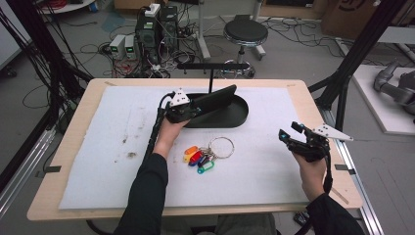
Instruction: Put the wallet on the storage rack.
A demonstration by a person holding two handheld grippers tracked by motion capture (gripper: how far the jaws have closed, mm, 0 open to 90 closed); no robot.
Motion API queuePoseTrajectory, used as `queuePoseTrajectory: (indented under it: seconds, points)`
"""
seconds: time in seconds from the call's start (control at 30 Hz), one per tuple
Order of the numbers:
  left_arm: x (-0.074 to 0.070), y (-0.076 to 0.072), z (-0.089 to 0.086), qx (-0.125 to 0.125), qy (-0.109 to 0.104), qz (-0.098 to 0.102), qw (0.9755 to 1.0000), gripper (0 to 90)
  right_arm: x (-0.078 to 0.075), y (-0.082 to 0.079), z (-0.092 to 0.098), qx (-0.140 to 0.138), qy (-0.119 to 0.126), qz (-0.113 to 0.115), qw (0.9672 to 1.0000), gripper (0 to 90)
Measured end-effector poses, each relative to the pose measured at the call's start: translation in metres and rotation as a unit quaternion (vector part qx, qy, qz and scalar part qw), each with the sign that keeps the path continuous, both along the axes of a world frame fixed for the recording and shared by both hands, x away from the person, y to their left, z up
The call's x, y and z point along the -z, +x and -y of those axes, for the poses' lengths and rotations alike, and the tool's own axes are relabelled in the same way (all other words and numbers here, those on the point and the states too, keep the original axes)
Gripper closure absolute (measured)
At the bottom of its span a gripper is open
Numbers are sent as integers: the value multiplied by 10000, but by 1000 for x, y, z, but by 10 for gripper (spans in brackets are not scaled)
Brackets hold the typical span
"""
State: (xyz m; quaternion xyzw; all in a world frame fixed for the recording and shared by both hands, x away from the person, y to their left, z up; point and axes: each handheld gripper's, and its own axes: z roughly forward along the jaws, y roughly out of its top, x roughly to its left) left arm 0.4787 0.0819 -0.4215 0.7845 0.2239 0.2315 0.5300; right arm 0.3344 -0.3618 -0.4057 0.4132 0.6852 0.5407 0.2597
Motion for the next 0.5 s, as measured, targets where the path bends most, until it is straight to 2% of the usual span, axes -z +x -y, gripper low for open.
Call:
queuePoseTrajectory:
  seconds: [0.13,0.2,0.3,0.43,0.5]
  points:
    - [3,1,2,30,23,7,10000,746,0,0,0,-10,5,11,10000,324]
    - [6,3,4,37,-72,22,10000,746,0,0,-1,-3,13,18,10000,327]
    - [8,3,5,28,-96,25,9999,746,0,0,-1,-10,14,-10,10000,328]
    - [13,6,6,30,-253,-112,9996,745,0,0,-1,-29,-30,9,10000,331]
    - [13,6,6,-10,-189,-124,9997,738,0,1,-1,-16,-28,27,10000,331]
